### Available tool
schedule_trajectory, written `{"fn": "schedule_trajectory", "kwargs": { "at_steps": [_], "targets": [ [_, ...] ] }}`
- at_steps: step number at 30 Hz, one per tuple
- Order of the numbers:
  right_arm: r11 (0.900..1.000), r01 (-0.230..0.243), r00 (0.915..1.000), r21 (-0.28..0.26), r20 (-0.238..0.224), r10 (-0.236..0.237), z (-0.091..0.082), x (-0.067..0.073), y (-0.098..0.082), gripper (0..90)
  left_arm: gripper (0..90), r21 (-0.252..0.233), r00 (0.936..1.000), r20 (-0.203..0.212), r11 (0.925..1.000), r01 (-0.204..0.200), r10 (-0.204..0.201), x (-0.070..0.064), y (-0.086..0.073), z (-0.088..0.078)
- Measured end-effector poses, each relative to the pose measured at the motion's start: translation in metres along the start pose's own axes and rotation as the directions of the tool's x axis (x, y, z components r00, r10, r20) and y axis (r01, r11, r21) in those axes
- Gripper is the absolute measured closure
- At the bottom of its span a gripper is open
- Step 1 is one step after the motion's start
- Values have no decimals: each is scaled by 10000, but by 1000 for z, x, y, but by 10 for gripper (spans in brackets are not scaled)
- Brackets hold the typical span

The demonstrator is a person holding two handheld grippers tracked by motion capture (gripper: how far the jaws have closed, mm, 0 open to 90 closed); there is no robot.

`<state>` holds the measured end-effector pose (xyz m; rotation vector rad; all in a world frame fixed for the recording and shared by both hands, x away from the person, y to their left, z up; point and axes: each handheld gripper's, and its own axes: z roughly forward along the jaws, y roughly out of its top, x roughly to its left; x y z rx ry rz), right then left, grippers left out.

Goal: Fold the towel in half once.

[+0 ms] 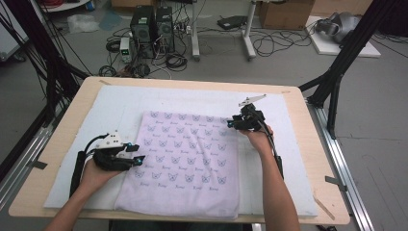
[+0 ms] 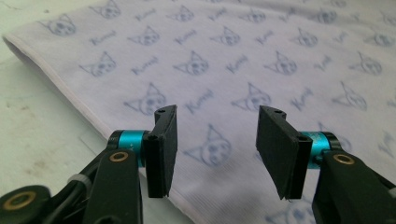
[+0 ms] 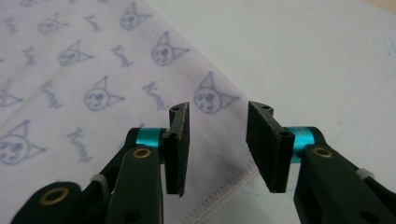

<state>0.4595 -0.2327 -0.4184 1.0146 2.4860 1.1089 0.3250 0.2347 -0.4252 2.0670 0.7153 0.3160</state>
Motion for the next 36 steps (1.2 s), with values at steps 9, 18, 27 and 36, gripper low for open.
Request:
{"fn": "schedule_trajectory", "kwargs": {
  "at_steps": [9, 18, 27, 36],
  "targets": [
    [9993, 31, 9996, -377, -264, -41, -2, -2, 0, 532, 498, -72, 9975, -660, 9997, 232, -236, 39, 29, 15],
    [9993, 33, 9995, -380, -311, -45, 3, -4, -1, 526, 522, 338, 9953, -803, 9979, 561, -532, 83, 58, 30],
    [9993, -380, 9984, -25, -414, 379, -8, -16, 0, 496, 523, 312, 9934, -894, 9967, 752, -721, 104, 77, 41],
    [9998, 39, 9997, -211, -243, -44, -18, -15, 21, 478, 532, 323, 9919, -997, 9961, 824, -789, 111, 74, 45]
  ]
}}
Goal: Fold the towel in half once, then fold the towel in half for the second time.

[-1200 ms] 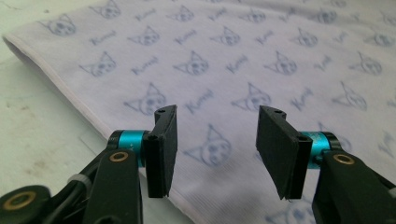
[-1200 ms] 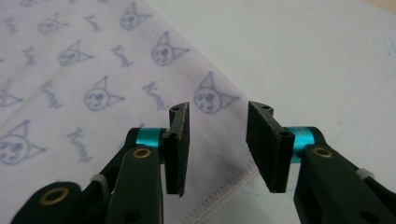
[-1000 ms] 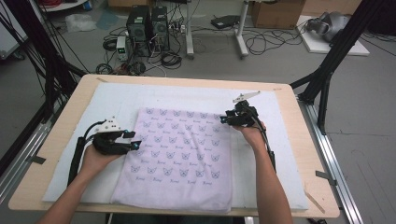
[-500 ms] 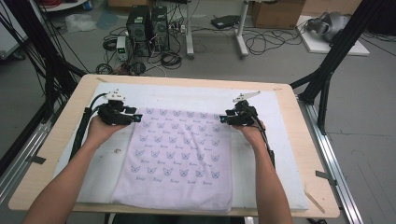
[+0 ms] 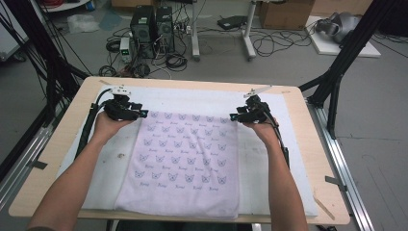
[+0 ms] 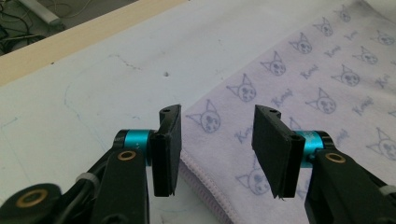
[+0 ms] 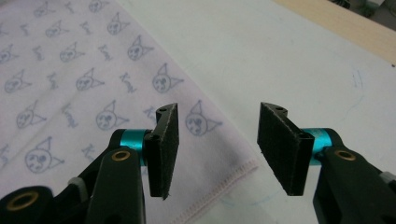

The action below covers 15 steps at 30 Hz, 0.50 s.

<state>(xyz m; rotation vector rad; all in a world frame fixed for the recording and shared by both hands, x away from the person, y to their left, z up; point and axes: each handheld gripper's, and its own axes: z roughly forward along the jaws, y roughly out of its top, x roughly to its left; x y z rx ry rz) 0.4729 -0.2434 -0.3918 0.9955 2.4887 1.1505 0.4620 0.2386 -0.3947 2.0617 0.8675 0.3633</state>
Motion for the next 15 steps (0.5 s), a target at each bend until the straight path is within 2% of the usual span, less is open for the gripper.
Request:
{"fn": "schedule_trajectory", "kwargs": {
  "at_steps": [4, 15],
  "targets": [
    [9998, -41, 10000, 181, 3, 41, 6, 0, -1, 455, 534, -106, 9997, -46, 9997, 233, -233, 5, -2, 2],
    [9990, -217, 9998, 386, 26, 216, 22, -6, -7, 420, 549, 181, 9981, -252, 9982, 573, -568, 13, -11, 17]
  ]
}}
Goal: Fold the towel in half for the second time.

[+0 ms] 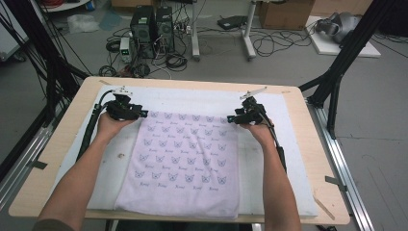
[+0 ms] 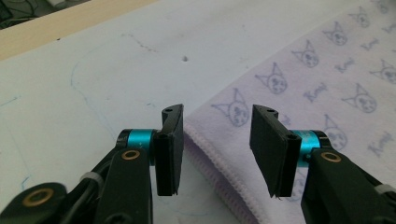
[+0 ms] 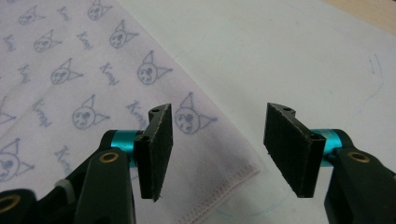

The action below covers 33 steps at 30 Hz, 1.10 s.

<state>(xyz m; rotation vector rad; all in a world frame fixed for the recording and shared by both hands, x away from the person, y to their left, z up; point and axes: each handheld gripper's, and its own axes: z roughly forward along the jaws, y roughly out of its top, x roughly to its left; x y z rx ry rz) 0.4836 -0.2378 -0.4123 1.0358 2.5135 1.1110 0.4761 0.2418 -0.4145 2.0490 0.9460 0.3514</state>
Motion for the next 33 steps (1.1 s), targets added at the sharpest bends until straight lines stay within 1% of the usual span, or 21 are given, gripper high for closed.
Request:
{"fn": "schedule_trajectory", "kwargs": {
  "at_steps": [2, 4, 9, 14, 15, 16, 18, 20, 22, 23, 25, 26, 27, 28, 29, 30, 31, 32, 33],
  "targets": [
    [10000, -27, 10000, -33, 6, 27, 1, -1, -1, 419, 549, 4, 9999, 22, 9999, 149, -149, 1, -2, 2],
    [9999, -119, 9999, -54, 30, 119, 3, -1, -4, 417, 549, 132, 9999, -14, 9998, 120, -120, 2, -3, 4],
    [9999, -108, 9999, 94, 59, 107, 9, -2, -11, 413, 548, 348, 9998, -103, 9992, 193, -189, 3, -6, 10],
    [9997, -221, 9997, 118, 122, 220, 12, -4, -19, 411, 544, 384, 9987, -323, 9985, 394, -382, 3, -9, 16],
    [9995, -273, 9996, 157, 77, 272, 12, -4, -19, 406, 540, 392, 9986, -342, 9984, 409, -395, 3, -9, 18],
    [9996, -231, 9997, 180, 54, 230, 13, -5, -20, 404, 541, 401, 9985, -314, 9982, 454, -441, 3, -10, 19],
    [9993, -304, 9995, 221, 76, 303, 14, -4, -21, 404, 541, 493, 9986, -276, 9977, 460, -447, 2, -11, 22],
    [9996, -244, 9997, 173, 69, 243, 15, -4, -22, 405, 540, 596, 9986, -314, 9972, 453, -435, 1, -12, 25],
    [9993, -325, 9995, 165, 69, 324, 17, -5, -24, 406, 549, 740, 9983, -377, 9961, 479, -452, 0, -13, 28],
    [9993, -369, 9993, 54, 93, 369, 17, -6, -26, 419, 559, 704, 9980, -454, 9964, 470, -439, -1, -13, 28],
    [9986, -515, 9986, -127, 127, 517, 17, -6, -28, 451, 610, 723, 9972, -543, 9959, 549, -510, 0, -13, 27],
    [9983, -541, 9984, -205, 172, 545, 16, -7, -29, 476, 648, 748, 9974, -477, 9956, 569, -535, 1, -13, 26],
    [9981, -564, 9981, -235, 243, 570, 16, -6, -29, 525, 713, 740, 9978, -347, 9956, 581, -557, 1, -13, 27],
    [9979, -588, 9981, -272, 185, 593, 16, -6, -30, 595, 748, 732, 9982, -247, 9958, 555, -538, 1, -13, 27],
    [9986, -462, 9989, -264, 91, 465, 16, -5, -30, 638, 793, 756, 9986, -155, 9958, 513, -503, 0, -13, 27],
    [9986, -480, 9988, -231, -41, 480, 16, -5, -30, 714, 812, 763, 9987, -150, 9959, 491, -481, 0, -13, 26],
    [9986, -480, 9985, -212, -271, 474, 16, -4, -29, 760, 830, 747, 9988, -94, 9960, 491, -485, 0, -12, 26],
    [9990, -392, 9988, -203, -306, 386, 16, -4, -28, 793, 847, 685, 9987, -43, 9964, 505, -503, 0, -12, 24],
    [9988, -460, 9980, -146, -445, 453, 15, -3, -28, 815, 867, 650, 9988, 83, 9968, 471, -477, 0, -11, 22]
  ]
}}
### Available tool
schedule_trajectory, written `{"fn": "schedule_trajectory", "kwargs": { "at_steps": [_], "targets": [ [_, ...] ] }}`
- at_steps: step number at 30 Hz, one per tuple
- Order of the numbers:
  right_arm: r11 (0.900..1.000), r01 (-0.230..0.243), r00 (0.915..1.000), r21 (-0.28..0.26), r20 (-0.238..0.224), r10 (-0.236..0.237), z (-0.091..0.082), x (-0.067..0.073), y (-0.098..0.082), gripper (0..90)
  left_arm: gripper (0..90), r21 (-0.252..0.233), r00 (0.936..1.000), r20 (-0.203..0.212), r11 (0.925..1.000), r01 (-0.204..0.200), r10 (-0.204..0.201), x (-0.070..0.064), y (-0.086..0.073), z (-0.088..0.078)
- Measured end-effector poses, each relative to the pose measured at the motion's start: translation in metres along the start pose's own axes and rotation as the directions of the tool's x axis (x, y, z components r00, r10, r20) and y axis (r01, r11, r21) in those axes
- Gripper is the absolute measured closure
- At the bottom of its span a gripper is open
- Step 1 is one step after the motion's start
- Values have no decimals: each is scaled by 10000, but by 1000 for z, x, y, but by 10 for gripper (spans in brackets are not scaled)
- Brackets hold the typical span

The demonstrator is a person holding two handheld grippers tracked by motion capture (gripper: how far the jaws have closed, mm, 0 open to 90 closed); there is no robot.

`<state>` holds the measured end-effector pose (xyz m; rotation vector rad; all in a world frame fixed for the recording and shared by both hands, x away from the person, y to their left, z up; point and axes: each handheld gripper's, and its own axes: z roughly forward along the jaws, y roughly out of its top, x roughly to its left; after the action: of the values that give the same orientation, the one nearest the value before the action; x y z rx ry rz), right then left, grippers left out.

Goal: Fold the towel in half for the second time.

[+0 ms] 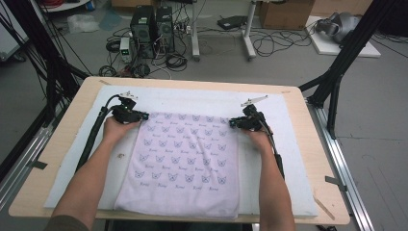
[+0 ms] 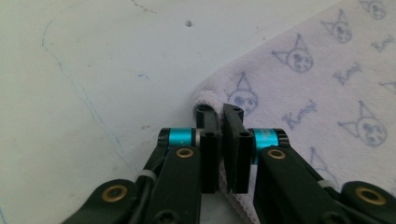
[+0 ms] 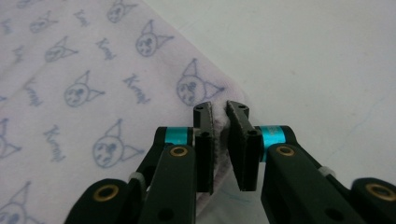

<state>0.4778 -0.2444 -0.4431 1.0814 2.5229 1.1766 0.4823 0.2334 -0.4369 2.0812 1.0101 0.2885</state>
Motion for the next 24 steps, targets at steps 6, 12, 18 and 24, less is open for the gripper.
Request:
{"fn": "schedule_trajectory", "kwargs": {
  "at_steps": [6, 12, 18, 24],
  "targets": [
    [9988, 172, 9982, -448, -564, -198, -14, 4, 6, 833, 873, -646, 9979, 418, 9968, -463, 490, -5, 8, -22],
    [9928, 564, 9932, -1058, -959, -667, -44, 17, 13, 834, 873, -1505, 9915, 617, 9831, -1040, 1143, -16, 8, -59],
    [9795, 1187, 9759, -1628, -1626, -1453, -79, 46, 8, 833, 872, -2567, 9839, 1009, 9593, -1173, 1473, -34, -17, -101],
    [9666, 1809, 9520, -1814, -2143, -2184, -106, 88, -27, 831, 869, -2748, 9624, 1642, 9470, -1662, 2165, -68, -70, -133]
  ]
}}
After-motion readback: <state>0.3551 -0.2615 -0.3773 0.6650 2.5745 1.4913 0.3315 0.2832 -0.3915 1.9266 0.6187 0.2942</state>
